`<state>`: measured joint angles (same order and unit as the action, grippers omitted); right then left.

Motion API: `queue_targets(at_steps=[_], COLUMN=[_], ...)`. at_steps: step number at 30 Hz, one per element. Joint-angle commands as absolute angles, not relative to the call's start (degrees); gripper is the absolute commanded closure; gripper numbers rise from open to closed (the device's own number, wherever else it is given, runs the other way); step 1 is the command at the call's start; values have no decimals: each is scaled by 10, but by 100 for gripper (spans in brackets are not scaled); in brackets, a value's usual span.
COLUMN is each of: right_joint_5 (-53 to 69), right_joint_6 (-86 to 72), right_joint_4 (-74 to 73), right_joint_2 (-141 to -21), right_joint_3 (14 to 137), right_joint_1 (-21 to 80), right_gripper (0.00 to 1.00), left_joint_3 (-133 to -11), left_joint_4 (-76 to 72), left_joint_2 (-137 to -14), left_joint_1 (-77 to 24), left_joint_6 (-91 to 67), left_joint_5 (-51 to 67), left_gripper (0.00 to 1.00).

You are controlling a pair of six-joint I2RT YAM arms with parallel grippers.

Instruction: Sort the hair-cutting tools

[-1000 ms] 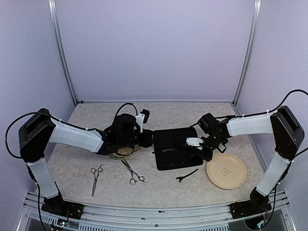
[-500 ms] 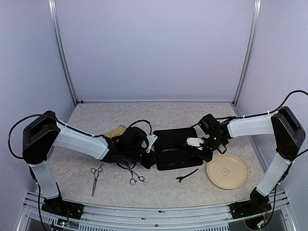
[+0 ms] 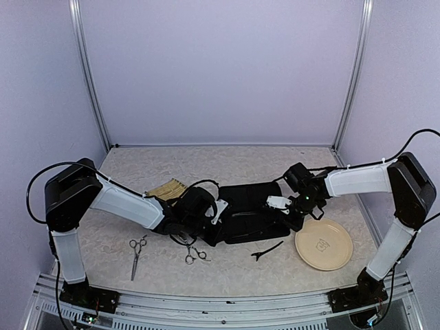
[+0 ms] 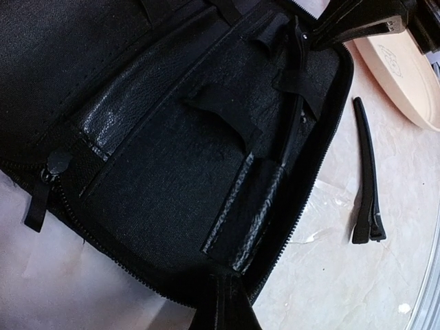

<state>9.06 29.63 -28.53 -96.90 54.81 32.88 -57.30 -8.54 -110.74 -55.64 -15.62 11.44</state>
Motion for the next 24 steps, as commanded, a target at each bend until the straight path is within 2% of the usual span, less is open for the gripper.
queue_targets(at_steps=[1,17,24], right_joint_5=[101,133,211], right_joint_6=[289,286,291], right_joint_4=[-302,-323,-339], right_joint_2=[-976,-1019,-1040], right_joint_3=[562,595,603], right_joint_1=[338,393,399], right_gripper=[100,100,100], left_joint_3=[-580,-548,-540], left_joint_4=[-88,-131,-148], left_joint_2=[-1120,-1112,-1114], left_joint_1=[-553,-548,-548], left_joint_6=[-151,-169,-182], left_joint_5=[132,152,159], left_gripper=[99,100,100])
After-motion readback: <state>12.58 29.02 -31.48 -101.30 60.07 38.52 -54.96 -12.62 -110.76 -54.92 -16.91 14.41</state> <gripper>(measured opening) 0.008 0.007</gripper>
